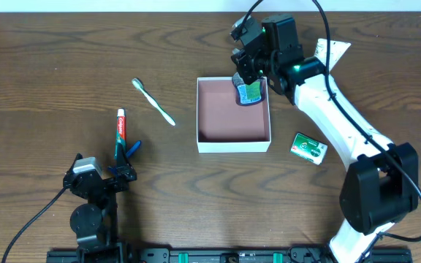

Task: Pack container
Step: 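Lift the soap bottle with the right gripper and lower it into the box, then open the right gripper, release the bottle in the box's back corner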

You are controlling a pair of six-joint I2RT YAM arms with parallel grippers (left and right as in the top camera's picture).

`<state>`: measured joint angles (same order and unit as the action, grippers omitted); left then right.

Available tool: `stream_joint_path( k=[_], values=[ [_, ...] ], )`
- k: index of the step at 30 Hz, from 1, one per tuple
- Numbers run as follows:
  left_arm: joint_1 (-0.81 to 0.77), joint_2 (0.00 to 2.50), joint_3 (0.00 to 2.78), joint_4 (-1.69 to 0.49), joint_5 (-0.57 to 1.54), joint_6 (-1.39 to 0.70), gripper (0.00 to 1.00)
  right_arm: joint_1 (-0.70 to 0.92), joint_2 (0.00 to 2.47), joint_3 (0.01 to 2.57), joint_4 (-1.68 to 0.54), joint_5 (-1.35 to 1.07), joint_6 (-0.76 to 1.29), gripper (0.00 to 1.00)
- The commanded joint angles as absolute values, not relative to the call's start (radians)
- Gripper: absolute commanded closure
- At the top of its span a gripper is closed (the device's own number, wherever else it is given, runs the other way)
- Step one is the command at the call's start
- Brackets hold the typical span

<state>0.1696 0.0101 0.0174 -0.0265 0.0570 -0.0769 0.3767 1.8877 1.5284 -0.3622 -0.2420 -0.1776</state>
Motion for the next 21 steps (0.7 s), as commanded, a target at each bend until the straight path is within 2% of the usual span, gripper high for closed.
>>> stream_joint_path(
  k=[1,9,19,21],
  values=[
    [0.176,0.004,0.004,-0.067,0.068,-0.064,0.02,0.387,1.906,1.552,-0.349,-0.236,-0.196,0.99],
    [0.176,0.004,0.004,-0.067,0.068,-0.064,0.02,0.387,1.929,1.552,-0.334,-0.236,-0.196,0.99],
    [0.176,0.004,0.004,-0.067,0.068,-0.064,0.02,0.386,1.929,1.552,-0.332,-0.236,-0.196,0.84],
    [0.176,0.004,0.004,-0.067,0.068,-0.064,0.02,0.386,1.929,1.552,-0.332,-0.236,-0.196,0.75]
  ],
)
